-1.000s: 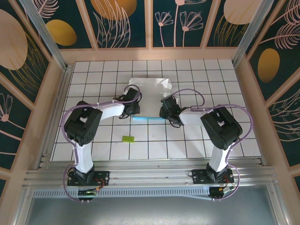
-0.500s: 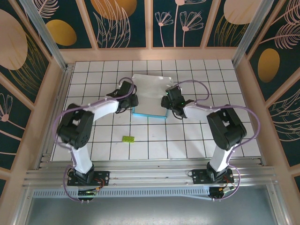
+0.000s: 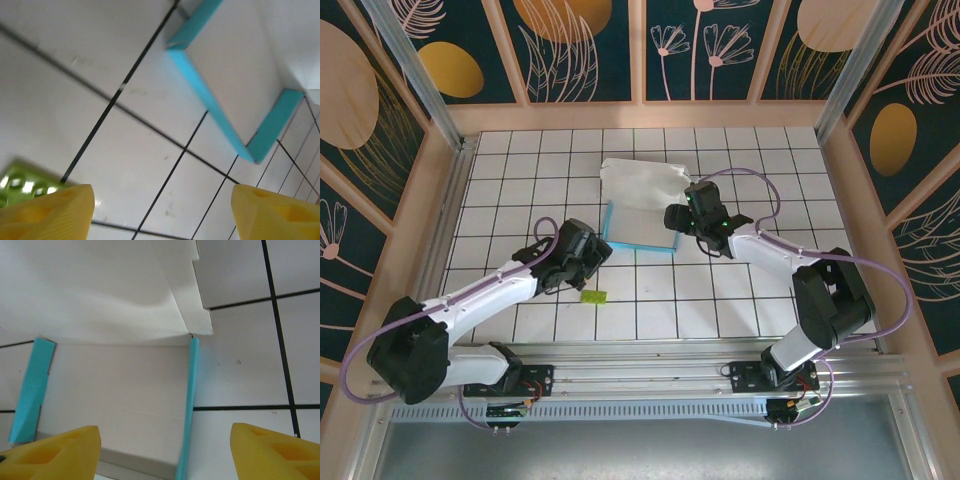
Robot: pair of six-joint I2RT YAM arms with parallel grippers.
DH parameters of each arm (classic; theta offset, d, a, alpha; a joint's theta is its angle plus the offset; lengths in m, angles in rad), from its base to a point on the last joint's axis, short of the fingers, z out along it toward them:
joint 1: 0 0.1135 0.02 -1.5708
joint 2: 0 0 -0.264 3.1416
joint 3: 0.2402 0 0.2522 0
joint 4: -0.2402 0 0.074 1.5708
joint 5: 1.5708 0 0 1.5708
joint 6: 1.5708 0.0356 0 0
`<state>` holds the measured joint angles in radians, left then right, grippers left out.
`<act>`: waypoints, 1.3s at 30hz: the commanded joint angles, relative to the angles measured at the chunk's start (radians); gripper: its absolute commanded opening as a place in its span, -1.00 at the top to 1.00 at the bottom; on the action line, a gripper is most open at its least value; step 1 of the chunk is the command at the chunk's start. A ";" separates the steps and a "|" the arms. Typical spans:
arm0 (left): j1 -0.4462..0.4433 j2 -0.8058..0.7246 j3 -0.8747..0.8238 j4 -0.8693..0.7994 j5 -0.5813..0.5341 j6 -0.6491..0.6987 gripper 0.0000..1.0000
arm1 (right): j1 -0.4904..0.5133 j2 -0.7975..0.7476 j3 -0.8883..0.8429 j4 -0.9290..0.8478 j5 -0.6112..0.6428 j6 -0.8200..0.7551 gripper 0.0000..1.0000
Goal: Fold the paper box
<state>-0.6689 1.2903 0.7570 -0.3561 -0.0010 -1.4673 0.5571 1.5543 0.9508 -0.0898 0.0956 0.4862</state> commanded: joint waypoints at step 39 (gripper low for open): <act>-0.041 0.308 0.168 -0.155 -0.076 -0.059 0.18 | -0.004 -0.308 -0.096 -0.126 -0.491 -0.198 -0.63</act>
<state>-0.7147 1.5856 0.8459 -0.6361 0.0460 -1.6264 0.5568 1.2869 0.8326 -0.1928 -0.3622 0.3027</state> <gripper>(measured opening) 0.414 0.814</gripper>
